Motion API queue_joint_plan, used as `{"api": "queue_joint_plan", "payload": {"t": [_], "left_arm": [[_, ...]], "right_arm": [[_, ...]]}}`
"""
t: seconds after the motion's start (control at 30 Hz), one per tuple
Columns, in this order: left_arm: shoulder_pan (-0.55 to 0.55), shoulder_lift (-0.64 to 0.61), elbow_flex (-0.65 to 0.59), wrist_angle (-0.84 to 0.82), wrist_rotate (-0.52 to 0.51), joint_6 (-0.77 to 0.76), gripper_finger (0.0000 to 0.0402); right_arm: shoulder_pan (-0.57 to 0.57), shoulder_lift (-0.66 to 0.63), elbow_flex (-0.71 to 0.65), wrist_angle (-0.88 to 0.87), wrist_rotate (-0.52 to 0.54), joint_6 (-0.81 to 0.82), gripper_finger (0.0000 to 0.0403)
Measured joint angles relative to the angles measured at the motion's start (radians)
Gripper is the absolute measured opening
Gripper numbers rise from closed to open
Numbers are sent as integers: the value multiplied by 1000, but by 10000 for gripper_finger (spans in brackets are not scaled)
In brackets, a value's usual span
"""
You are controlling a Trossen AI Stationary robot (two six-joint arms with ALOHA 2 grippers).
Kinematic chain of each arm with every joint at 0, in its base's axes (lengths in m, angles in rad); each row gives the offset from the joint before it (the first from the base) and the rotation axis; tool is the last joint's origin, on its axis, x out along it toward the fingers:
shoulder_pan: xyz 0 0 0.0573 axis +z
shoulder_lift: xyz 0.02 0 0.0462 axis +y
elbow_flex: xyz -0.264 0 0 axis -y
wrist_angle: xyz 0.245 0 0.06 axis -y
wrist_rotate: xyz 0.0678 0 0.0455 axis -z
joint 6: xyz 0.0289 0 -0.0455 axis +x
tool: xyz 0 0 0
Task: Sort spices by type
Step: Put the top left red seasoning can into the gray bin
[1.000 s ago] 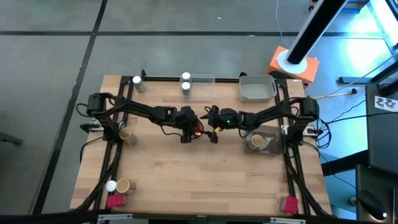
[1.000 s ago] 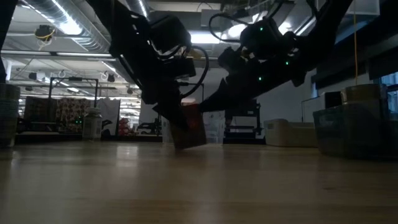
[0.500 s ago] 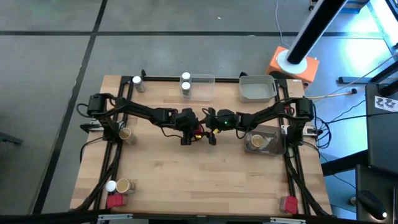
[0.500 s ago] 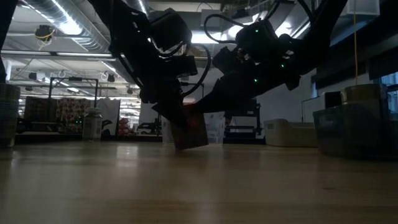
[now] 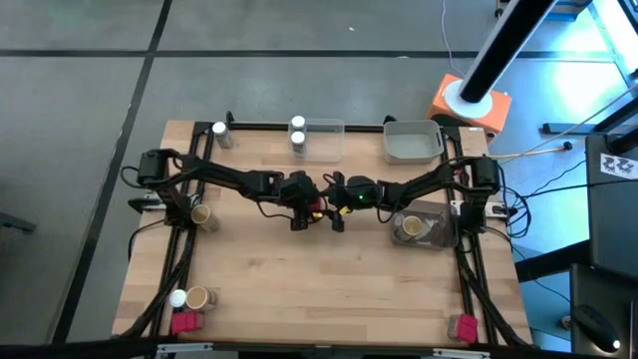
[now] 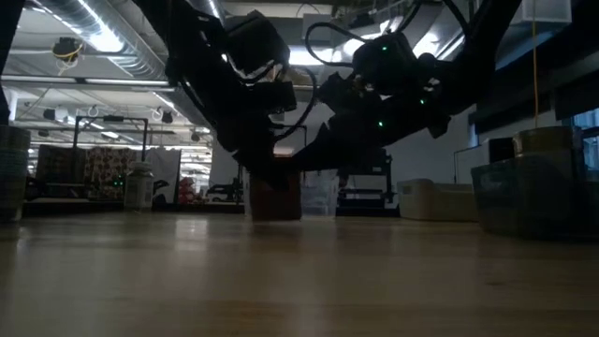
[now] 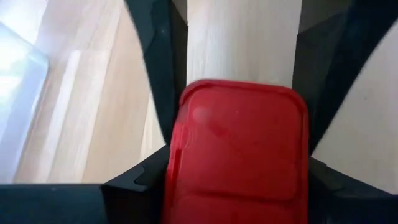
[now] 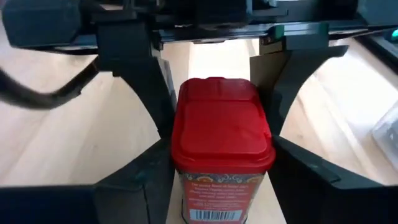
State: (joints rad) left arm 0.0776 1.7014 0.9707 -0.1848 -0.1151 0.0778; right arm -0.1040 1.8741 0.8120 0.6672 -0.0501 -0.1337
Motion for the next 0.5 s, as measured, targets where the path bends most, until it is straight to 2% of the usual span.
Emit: {"api": "queue_joint_plan", "payload": {"t": [0.23, 0.5], "left_arm": [[-6, -113, 0, -107, -4, -39, 210], [-12, -115, 0, -105, -7, -41, 210]], "right_arm": [[0, -42, -7, -53, 14, 0, 219], [0, -54, -7, -60, 16, 3, 219]]}}
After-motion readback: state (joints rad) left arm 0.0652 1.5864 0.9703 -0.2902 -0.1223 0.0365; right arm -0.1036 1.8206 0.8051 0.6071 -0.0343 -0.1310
